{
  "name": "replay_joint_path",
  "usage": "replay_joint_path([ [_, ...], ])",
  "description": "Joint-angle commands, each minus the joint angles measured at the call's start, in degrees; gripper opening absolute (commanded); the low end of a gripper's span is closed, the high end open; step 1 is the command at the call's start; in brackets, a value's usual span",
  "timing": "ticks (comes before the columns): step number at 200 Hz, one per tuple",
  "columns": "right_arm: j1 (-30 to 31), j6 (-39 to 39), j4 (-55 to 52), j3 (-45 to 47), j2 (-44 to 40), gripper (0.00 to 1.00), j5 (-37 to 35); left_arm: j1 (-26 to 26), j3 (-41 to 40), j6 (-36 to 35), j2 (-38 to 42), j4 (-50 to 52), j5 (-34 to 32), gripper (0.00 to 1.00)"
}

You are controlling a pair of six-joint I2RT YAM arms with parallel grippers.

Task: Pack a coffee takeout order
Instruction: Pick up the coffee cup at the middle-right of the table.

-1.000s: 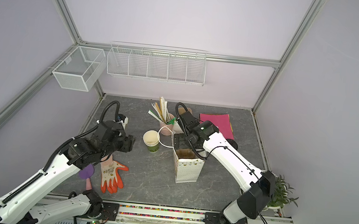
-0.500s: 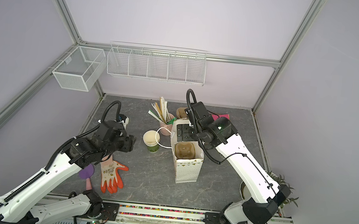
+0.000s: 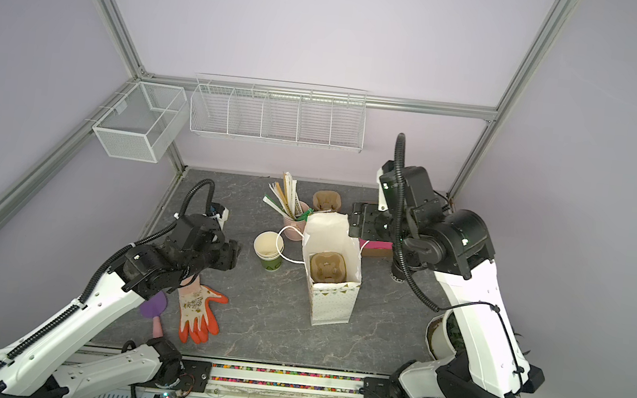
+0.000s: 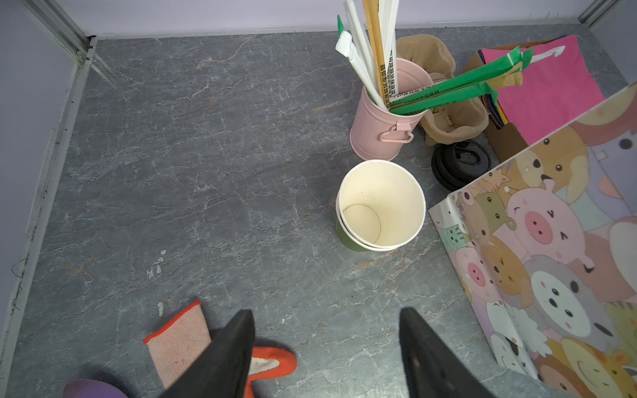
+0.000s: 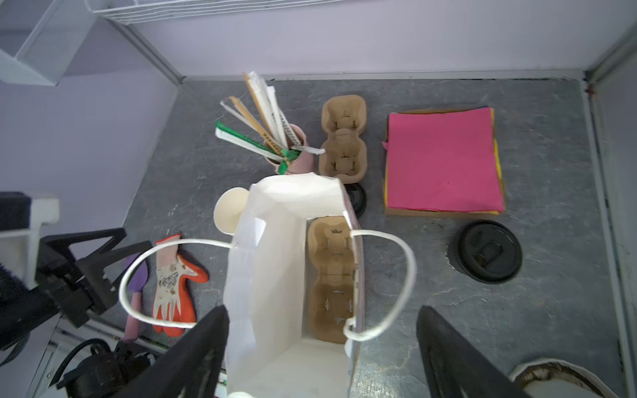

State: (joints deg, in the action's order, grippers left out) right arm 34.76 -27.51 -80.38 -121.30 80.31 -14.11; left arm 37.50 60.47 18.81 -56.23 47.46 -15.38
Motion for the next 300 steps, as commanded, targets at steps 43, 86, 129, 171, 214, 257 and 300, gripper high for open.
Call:
replay_joint_path([
  [43,-17.96,-3.47,-8.24,6.46,1.35,0.88,6.41,-0.41,-0.88,-0.26,1.74,0.72,0.0,0.68],
  [86,-27.69,-3.69,-2.49,15.45,-0.32,0.88,11.7,-0.41,-1.04,-0.18,2.07,0.7,0.08,0.68],
  [129,-33.83,-3.25,2.07,22.35,-0.11,0.88,13.17,-0.36,-1.23,-0.09,2.39,0.61,-0.09,0.68],
  [171,-37.06,-2.04,4.66,26.59,3.1,0.88,12.34,-0.41,-1.32,-0.01,2.13,0.61,-0.19,0.68],
  [214,-38.03,-1.19,6.24,27.52,7.85,0.88,12.2,-0.41,-1.32,0.0,1.76,0.62,-0.47,0.69],
  [257,-38.92,0.14,7.74,28.42,12.25,0.88,11.52,-0.41,-1.4,0.0,1.73,0.7,-0.69,0.68],
  [300,-39.45,2.11,9.85,28.39,15.79,0.89,13.61,-0.36,-1.33,-0.01,1.56,0.7,-0.58,0.68],
])
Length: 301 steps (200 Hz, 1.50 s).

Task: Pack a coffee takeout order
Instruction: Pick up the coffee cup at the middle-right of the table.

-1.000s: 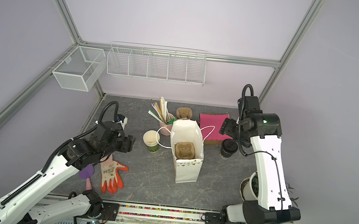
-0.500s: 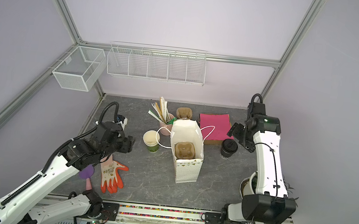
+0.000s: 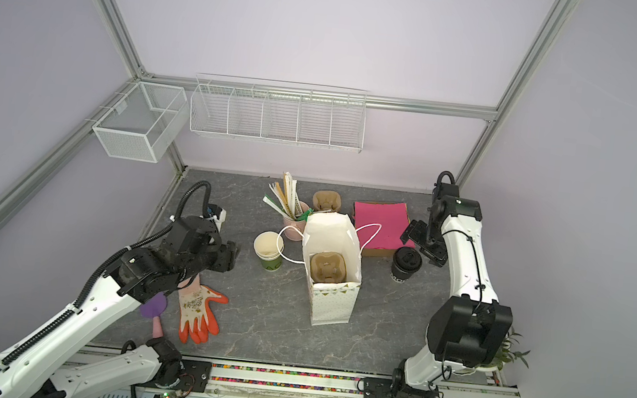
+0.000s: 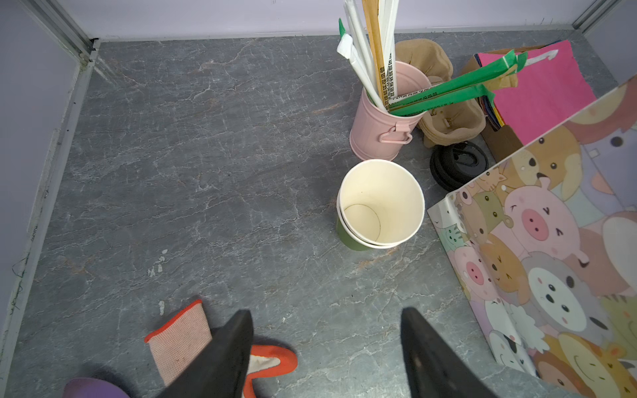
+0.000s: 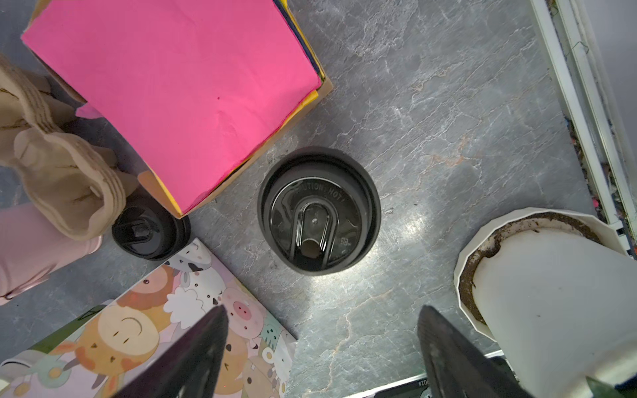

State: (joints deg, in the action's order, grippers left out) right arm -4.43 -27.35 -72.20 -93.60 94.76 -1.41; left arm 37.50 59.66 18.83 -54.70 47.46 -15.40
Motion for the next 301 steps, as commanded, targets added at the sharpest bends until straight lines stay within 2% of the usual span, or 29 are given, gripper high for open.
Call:
replay_joint_path([
  [1,-0.25,2.04,1.74,0.7,1.37,0.89,0.94,-0.38,-0.52,-0.03,0.07,0.7,-0.58,0.68],
  [66,0.67,3.41,2.61,1.22,5.81,0.88,2.72,-0.41,-0.51,-0.11,-0.06,0.7,-0.69,0.68],
  [126,2.58,3.84,2.33,1.23,8.5,0.89,-1.08,-0.41,-0.5,-0.11,-0.31,0.7,-0.77,0.68],
  [183,3.11,3.96,2.58,2.45,9.12,0.91,-3.29,-0.41,-0.51,-0.11,-0.07,0.7,-0.7,0.68],
  [256,3.42,4.06,2.59,2.9,9.94,1.0,-4.11,-0.41,-0.51,-0.11,0.2,0.68,-0.44,0.68],
  [301,3.39,4.1,3.03,3.17,9.57,0.88,-3.95,-0.41,-0.55,-0.11,0.17,0.69,-0.33,0.68],
])
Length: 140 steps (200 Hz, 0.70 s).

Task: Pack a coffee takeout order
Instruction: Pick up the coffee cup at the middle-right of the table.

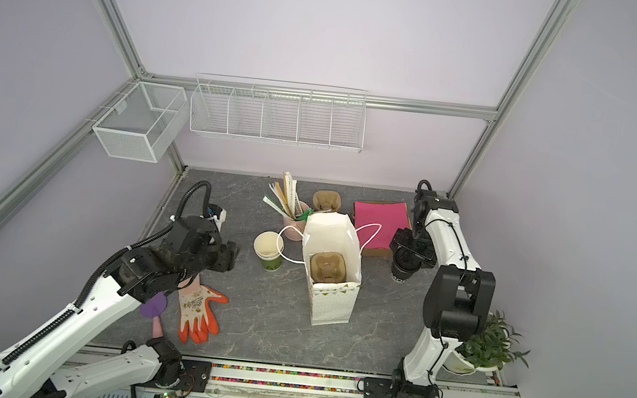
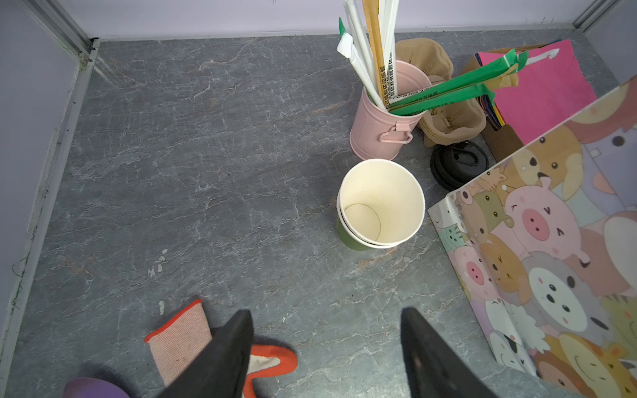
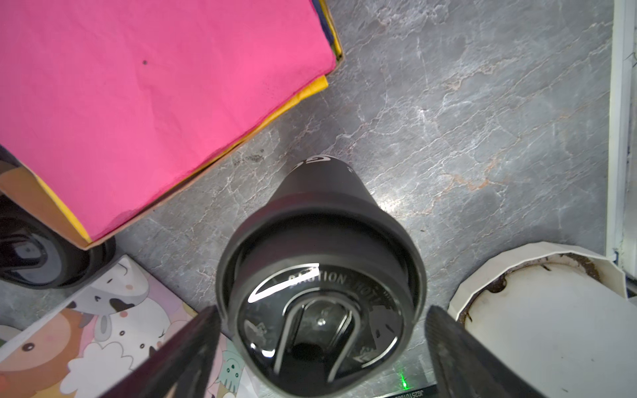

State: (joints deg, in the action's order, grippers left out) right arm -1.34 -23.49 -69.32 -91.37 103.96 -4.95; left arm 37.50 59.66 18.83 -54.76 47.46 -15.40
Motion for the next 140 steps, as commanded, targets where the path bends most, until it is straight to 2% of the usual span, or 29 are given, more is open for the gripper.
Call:
replay_joint_path([
  [1,0.3,0.25,0.15,0.94,0.36,0.87,-0.41,-0.41,-0.53,-0.11,0.25,0.65,-0.33,0.68],
  [84,0.38,0.19,0.53,1.29,0.42,0.77,0.1,-0.41,-0.51,-0.19,0.13,0.7,-0.25,0.68],
  [98,0.38,0.24,0.51,1.39,0.14,0.71,0.28,-0.41,-0.59,-0.15,0.13,0.7,-0.2,0.69],
  [140,0.42,-0.06,0.77,2.38,-2.23,0.71,0.56,-0.41,-0.55,-0.2,-0.04,0.66,-0.16,0.69],
])
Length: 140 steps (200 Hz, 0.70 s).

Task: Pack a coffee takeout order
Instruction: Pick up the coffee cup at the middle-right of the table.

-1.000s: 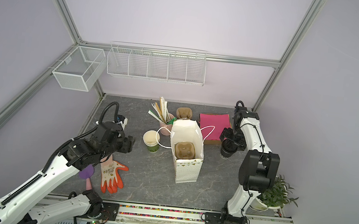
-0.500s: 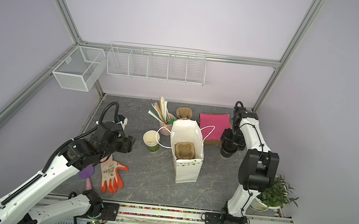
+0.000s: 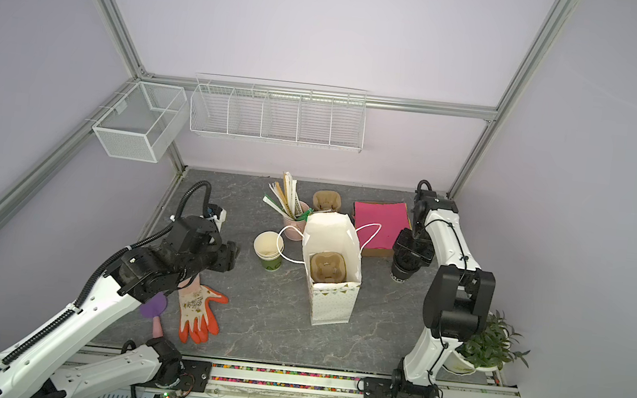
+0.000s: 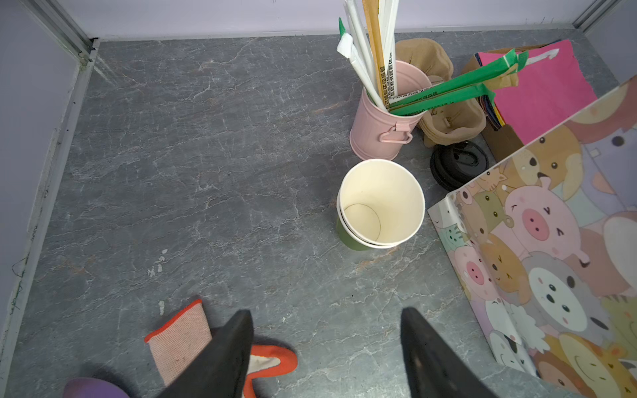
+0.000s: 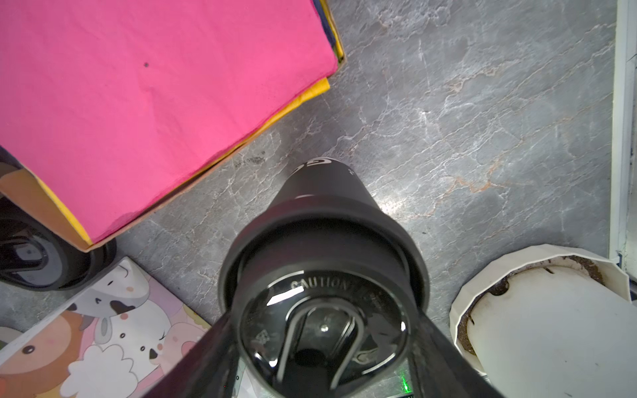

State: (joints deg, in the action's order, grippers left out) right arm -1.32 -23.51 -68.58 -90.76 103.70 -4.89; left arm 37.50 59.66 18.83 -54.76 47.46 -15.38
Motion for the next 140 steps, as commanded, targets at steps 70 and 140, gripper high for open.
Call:
replay_joint_path([
  [70,0.36,-0.45,0.65,4.68,-8.95,0.68,1.46,-0.41,-0.58,-0.2,-0.3,0.7,0.13,0.69],
  [140,1.28,-0.34,-2.19,4.55,-19.06,0.68,0.13,-0.41,-0.51,-0.2,-0.42,0.66,0.43,0.69],
])
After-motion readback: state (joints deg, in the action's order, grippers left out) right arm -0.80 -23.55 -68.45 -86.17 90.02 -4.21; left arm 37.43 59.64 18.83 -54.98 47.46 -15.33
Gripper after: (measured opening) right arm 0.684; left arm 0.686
